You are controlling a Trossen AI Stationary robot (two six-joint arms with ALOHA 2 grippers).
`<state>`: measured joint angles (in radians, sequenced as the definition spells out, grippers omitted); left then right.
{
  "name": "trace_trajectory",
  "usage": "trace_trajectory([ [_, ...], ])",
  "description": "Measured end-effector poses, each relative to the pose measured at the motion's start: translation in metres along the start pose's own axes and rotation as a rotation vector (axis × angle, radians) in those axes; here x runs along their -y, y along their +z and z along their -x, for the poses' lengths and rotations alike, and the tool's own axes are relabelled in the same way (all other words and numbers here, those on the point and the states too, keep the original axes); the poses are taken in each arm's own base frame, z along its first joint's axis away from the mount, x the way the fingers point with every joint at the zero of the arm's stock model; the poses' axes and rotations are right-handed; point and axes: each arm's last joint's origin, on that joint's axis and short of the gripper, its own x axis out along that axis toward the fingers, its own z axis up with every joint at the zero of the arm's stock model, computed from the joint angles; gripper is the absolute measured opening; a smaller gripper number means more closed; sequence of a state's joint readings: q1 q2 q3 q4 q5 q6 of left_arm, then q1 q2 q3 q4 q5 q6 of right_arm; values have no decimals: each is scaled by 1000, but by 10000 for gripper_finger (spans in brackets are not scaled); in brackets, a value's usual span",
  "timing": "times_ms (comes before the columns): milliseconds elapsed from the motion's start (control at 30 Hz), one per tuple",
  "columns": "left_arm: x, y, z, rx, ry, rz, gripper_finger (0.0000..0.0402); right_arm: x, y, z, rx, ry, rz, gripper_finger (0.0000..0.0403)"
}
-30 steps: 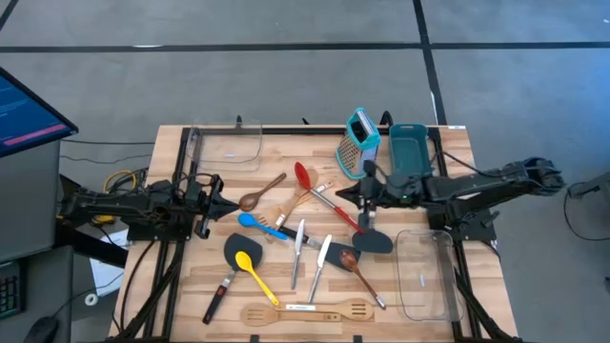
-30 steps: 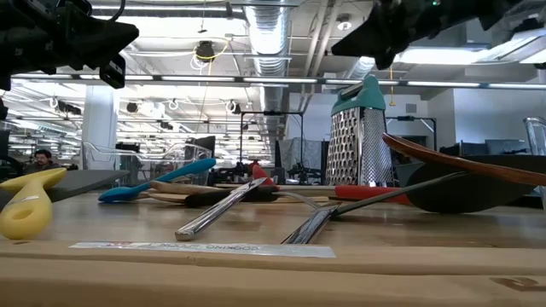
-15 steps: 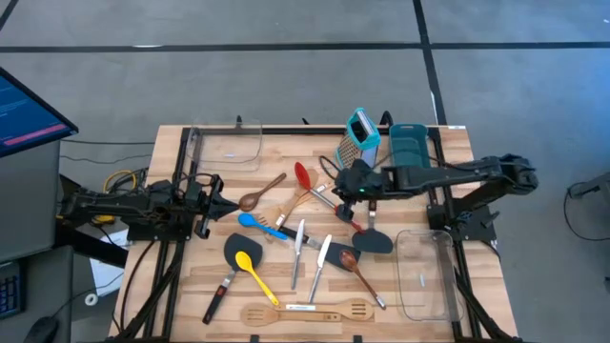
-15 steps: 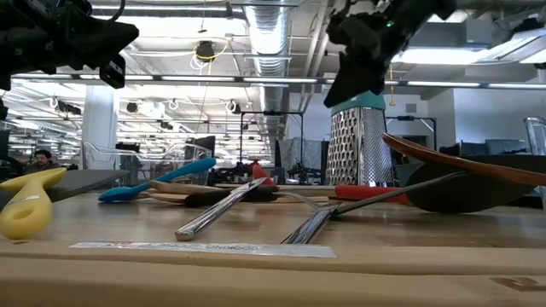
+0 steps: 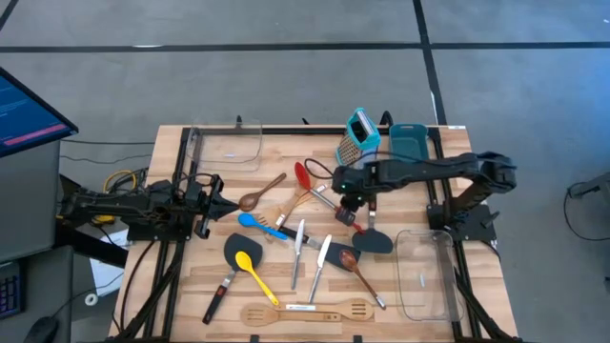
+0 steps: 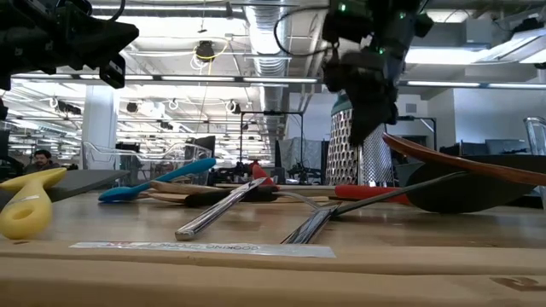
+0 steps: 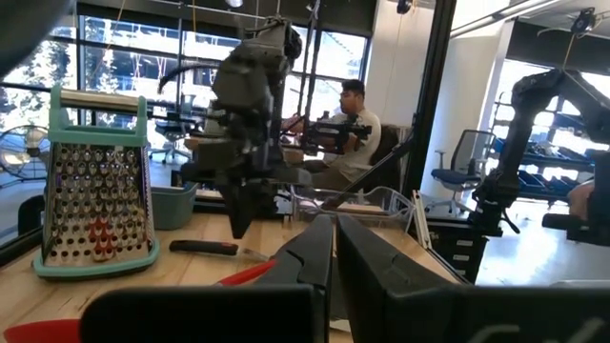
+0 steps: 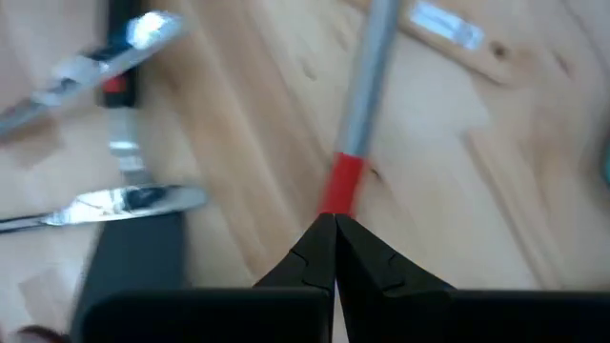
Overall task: Pick & Place Kitchen Items
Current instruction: Put the red slotted spoon into the left transparent bin
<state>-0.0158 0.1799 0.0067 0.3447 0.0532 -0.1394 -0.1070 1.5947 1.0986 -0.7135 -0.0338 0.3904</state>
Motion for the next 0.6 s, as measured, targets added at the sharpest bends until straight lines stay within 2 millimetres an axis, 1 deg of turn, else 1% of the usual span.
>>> trace_trajectory([
  [167,0,0,0,0,0,0,8,10,4,1,7,-8,-34,0],
  [333,0,0,0,-1,0,0,8,13,5,1,8,-11,-14,7],
  [433,0,0,0,0,0,0,8,13,5,-7,-18,-20,-11,32],
  [600,0,0,0,-1,0,0,8,10,4,-29,-64,-70,1,96],
])
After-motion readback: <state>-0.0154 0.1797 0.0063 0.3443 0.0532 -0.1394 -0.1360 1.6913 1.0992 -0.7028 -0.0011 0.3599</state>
